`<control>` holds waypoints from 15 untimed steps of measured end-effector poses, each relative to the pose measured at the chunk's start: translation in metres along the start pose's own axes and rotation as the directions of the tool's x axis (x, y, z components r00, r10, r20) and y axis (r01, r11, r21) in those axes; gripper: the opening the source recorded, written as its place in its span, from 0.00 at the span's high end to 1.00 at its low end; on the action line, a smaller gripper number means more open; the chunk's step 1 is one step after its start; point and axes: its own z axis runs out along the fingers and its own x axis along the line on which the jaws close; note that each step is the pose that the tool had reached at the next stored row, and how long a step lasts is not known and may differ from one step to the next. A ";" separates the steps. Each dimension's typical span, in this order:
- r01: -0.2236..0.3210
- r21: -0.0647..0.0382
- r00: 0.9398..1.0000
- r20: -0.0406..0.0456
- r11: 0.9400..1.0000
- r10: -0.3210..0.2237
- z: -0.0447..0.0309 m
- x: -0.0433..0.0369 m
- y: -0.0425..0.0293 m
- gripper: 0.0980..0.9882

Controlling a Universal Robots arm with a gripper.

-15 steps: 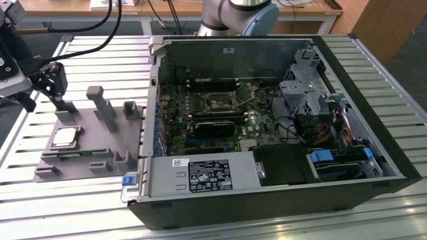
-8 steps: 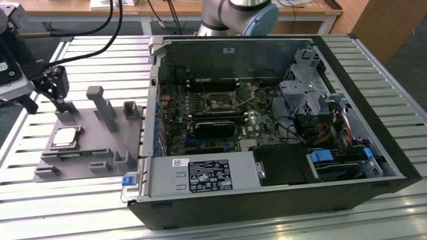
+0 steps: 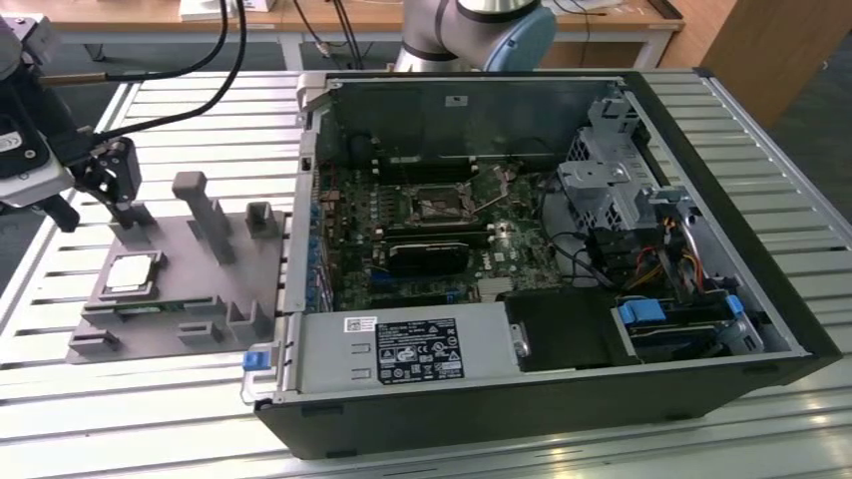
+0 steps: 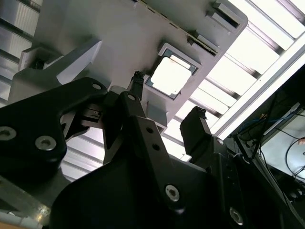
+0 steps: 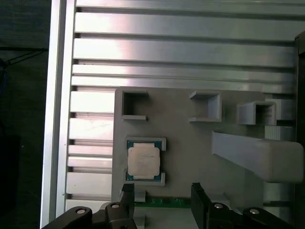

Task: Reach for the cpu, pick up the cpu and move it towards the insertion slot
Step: 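Pick up the cpu and move it towards the insertion slot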

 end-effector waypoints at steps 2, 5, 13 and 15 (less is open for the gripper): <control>0.000 0.000 1.000 0.000 1.000 0.000 0.0009 0.0000 0.0000 0.45; 0.000 0.000 1.000 0.000 1.000 0.000 0.0022 0.0000 -0.0001 0.45; 0.000 0.000 1.000 0.000 1.000 0.000 0.0059 0.0000 -0.0003 0.45; 0.000 0.000 1.000 0.000 1.000 0.000 0.0070 0.0000 -0.0003 0.45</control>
